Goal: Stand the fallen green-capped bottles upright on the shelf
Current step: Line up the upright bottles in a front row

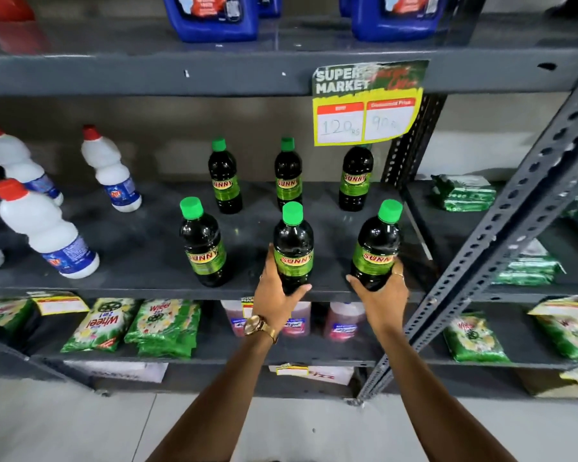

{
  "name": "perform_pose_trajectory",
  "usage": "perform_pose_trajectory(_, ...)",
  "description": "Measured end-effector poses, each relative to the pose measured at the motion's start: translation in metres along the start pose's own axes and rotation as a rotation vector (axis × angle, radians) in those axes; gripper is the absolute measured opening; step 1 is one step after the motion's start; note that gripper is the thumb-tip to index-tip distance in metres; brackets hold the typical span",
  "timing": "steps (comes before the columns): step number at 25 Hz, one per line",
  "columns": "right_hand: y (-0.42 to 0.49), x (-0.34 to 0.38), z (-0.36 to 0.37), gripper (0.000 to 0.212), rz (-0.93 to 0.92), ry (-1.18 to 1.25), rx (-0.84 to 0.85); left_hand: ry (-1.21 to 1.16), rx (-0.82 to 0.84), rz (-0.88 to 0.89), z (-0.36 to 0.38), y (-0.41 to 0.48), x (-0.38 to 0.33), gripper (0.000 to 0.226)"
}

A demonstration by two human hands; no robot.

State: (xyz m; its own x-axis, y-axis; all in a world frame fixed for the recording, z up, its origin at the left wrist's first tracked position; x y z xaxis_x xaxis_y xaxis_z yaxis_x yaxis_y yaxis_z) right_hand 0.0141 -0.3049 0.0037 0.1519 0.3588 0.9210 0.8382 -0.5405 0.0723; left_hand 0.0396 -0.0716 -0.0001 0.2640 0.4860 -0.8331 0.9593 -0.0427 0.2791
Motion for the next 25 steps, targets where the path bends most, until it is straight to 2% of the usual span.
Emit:
perform_pose_trajectory(3,0.001,-0.003,-0.001,0.088,-0.01,-0.017,0.021,0.011,-0.045,0.036,-0.006,-0.008,-0.007,0.112)
perform_pose_trajectory(4,0.001,-0.006,-0.001,0.089,-0.007,-0.011,0.025,0.043,-0.116,0.074,-0.015,-0.016,-0.01,0.114)
perform_pose_trajectory(6,0.0,-0.009,-0.003,0.088,-0.028,-0.012,0.036,0.104,-0.368,0.12,-0.046,-0.036,-0.017,0.116)
perform_pose_trajectory(8,0.002,-0.01,-0.002,0.082,-0.055,-0.001,0.043,0.102,-0.595,0.07,-0.078,-0.044,-0.004,0.119)
perform_pose_trajectory(9,0.001,-0.01,-0.001,0.081,-0.057,-0.006,0.04,0.077,-0.623,0.004,-0.089,-0.04,0.007,0.12)
perform_pose_trajectory(11,-0.002,-0.011,0.002,0.082,-0.059,-0.013,0.039,0.037,-0.564,-0.098,-0.098,-0.027,0.034,0.111)
perform_pose_trajectory(14,-0.004,-0.008,0.005,0.085,-0.072,-0.02,0.05,0.087,-0.54,-0.136,-0.1,-0.022,0.049,0.078)
perform_pose_trajectory(16,-0.003,-0.008,0.005,0.085,-0.085,-0.019,0.052,0.104,-0.535,-0.134,-0.099,-0.024,0.052,0.067)
perform_pose_trajectory(22,-0.007,-0.003,0.001,0.086,-0.055,-0.051,0.094,0.034,-0.518,-0.121,-0.104,-0.026,0.054,0.066)
perform_pose_trajectory(25,-0.015,0.005,-0.006,0.104,-0.069,-0.069,0.117,0.021,-0.49,-0.132,-0.105,-0.024,0.05,0.077)
Point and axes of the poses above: each hand's wrist, its own y-axis towards the middle knuckle, its own z-axis out of the palm, x = y × z, the point moved 6 cm from there along y, towards the middle knuckle, and after that the axes turned 7 degrees about z, right-handed, at the moved point
